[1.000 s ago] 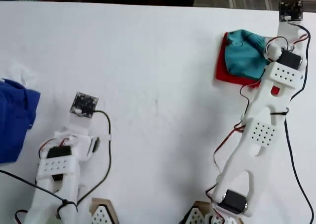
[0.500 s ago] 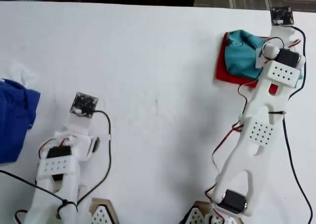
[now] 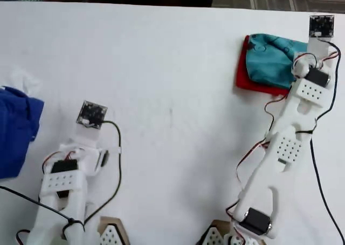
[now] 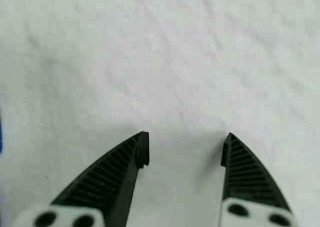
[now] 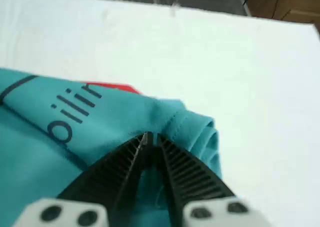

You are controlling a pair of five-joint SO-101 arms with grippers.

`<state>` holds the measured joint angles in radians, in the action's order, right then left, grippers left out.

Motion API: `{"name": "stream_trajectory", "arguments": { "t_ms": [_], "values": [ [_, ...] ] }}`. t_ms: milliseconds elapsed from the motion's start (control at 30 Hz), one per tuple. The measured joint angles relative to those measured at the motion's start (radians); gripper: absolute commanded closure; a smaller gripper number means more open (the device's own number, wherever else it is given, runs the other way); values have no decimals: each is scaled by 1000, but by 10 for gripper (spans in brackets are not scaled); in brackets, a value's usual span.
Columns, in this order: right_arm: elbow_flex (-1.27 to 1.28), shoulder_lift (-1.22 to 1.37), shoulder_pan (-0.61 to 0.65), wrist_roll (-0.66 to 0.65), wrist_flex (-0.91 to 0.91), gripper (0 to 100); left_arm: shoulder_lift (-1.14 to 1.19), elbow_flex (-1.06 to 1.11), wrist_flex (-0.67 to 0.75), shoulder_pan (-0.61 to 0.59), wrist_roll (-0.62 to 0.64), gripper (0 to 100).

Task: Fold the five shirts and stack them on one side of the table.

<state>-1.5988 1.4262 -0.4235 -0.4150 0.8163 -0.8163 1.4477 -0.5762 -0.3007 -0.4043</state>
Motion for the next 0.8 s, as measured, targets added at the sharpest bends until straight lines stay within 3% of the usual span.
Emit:
{"name": "stream_trajectory", "arguments": {
  "t_ms": [133,267,433,567,800],
  "values": [
    [0,6,-9,5,-140,978,0,0,0,0,0,749],
    [0,6,-12,20,-163,978,0,0,0,0,0,749],
    [0,-46,-11,129,-161,978,0,3,9,0,0,749],
    [0,-121,-12,153,-29,978,0,3,9,0,0,749],
    [0,-275,-17,155,397,978,0,3,9,0,0,749]
  ]
}}
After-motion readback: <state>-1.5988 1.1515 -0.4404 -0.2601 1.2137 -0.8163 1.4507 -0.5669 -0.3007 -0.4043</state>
